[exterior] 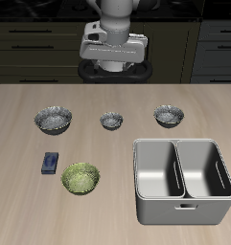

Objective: Place the cream cheese in the green bowl

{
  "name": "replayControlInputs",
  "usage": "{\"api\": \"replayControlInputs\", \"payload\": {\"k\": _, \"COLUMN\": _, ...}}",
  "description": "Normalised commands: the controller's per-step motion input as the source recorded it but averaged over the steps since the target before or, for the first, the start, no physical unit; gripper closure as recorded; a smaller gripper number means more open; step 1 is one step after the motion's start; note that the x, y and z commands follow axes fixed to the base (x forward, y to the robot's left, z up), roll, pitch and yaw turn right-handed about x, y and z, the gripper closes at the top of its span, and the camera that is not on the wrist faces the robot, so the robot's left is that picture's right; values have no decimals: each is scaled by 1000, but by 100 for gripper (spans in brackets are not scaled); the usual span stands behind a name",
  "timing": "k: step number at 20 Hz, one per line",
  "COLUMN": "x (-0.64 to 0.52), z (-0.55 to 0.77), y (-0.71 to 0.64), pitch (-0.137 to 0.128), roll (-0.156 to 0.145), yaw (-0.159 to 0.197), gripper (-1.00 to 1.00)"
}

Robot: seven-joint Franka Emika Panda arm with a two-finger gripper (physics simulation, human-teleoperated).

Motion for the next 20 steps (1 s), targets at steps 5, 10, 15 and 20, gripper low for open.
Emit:
{"api": "replayControlInputs", "payload": {"k": 5, "x": 255, "z": 2, "y": -284, "pitch": 31, "roll": -4, "yaw": 8, "gripper": -100}}
{"api": "replayControlInputs", "payload": {"k": 10, "x": 350, "z": 33, "y": -465, "pitch": 2, "roll": 46, "yaw": 21, "gripper": -100}}
{"api": "replayControlInputs", "payload": {"k": 15, "x": 281, "z": 59, "y": -380, "pitch": -7, "roll": -16, "yaw": -15, "gripper": -100}}
{"api": "replayControlInputs", "payload": {"k": 20, "x": 238, "z": 43, "y": -326, "pitch": -11, "roll": -18, "yaw": -2, "gripper": -100}}
